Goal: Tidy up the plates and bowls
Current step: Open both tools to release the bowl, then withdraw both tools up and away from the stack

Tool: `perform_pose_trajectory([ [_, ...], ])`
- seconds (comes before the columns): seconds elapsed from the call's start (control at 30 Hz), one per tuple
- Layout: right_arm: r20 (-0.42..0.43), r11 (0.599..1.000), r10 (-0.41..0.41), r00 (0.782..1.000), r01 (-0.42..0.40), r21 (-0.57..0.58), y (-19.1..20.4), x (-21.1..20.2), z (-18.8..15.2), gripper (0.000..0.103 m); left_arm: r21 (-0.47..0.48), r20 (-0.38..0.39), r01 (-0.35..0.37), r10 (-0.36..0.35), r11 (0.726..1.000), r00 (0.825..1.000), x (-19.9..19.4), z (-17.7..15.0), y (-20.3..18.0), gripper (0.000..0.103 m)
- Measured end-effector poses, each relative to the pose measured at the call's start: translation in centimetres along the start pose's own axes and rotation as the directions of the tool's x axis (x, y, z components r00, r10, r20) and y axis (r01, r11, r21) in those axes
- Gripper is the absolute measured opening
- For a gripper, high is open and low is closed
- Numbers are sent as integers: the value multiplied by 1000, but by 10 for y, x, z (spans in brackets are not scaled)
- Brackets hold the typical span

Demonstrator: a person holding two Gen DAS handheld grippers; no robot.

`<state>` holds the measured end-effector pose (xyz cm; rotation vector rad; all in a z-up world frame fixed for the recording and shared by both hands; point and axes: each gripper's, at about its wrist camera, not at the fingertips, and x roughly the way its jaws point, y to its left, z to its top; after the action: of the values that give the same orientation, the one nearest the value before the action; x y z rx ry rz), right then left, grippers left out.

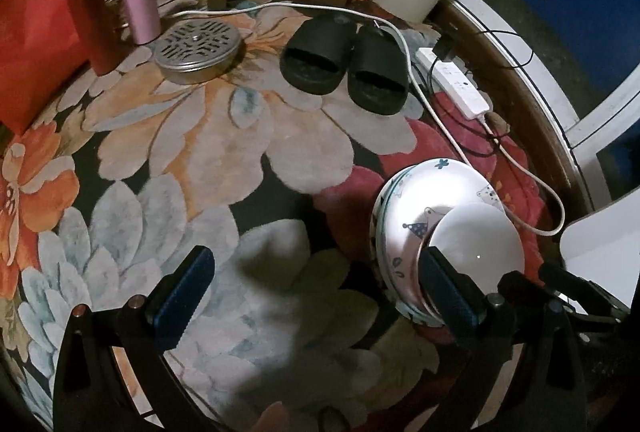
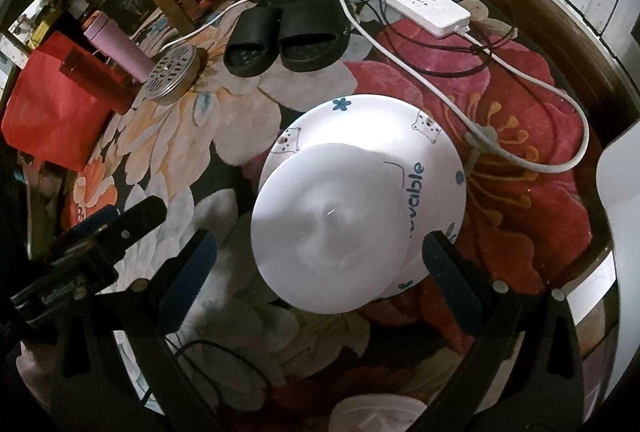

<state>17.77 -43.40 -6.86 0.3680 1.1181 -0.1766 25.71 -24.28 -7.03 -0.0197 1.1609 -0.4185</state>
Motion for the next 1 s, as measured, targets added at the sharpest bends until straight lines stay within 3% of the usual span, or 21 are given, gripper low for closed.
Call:
perform_pose_trajectory([
  [0.17, 23, 999, -14, 1000, 16, -50, 15, -3, -6, 103, -12, -15, -10, 10, 1000, 1000, -4, -6, 9, 102],
  [0.27, 33, 995, -17, 999, 20, -93, 28, -3, -10, 103, -9, -24, -81, 81, 997, 996, -6, -11, 15, 102],
  [0.33, 38, 993, -13, 999, 17, -115, 34, -4, -12, 103, -13, -27, -50, 50, 999, 998, -8, -15, 22, 102],
  [0.53, 52, 987, -11, 999, 19, -162, 52, -5, -18, 103, -24, -21, -50, 50, 998, 999, -12, -21, 36, 102],
  [1.0, 28, 981, -12, 1000, 17, -195, 66, 2, -29, 103, -22, 7, -91, 91, 996, 996, -21, -30, 57, 101],
])
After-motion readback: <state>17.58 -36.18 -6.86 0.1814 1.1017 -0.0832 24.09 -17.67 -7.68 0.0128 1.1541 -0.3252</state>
